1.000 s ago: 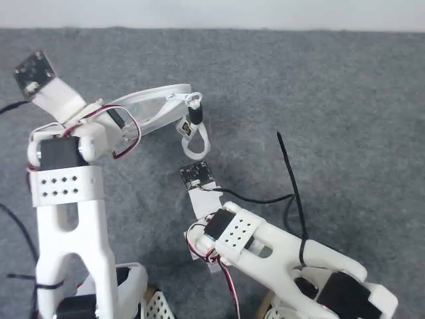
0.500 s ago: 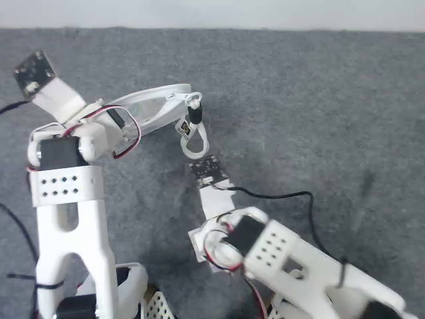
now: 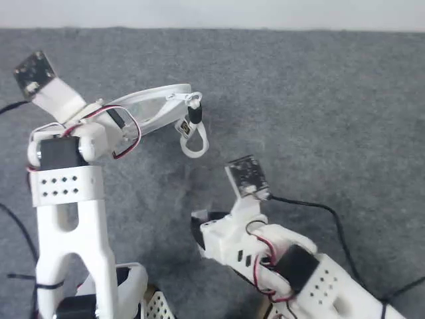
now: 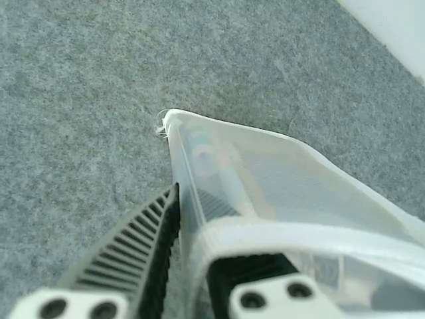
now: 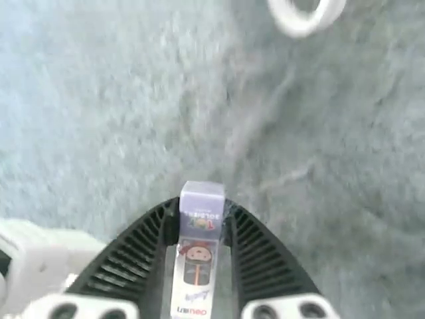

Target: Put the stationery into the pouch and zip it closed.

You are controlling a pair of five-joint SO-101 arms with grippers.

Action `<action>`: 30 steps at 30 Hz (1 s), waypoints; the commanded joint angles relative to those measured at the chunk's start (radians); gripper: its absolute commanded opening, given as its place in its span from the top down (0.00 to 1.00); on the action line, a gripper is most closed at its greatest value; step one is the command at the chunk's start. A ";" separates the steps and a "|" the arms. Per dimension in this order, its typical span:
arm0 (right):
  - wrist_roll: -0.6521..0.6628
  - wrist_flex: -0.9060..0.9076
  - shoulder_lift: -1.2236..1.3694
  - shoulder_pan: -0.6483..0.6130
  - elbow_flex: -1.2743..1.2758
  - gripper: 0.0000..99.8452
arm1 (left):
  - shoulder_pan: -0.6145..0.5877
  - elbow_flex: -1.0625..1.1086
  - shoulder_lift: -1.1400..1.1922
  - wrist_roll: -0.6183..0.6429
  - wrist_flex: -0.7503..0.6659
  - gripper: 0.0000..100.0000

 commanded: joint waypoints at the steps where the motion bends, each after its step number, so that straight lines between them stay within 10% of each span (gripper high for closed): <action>1: -0.006 -0.067 -0.151 0.016 0.041 0.99 | -0.006 -0.007 -0.034 -0.005 -0.026 0.99; 30: 0.169 -0.407 -0.521 0.131 0.235 0.99 | -0.003 -0.007 -0.034 -0.005 -0.026 0.99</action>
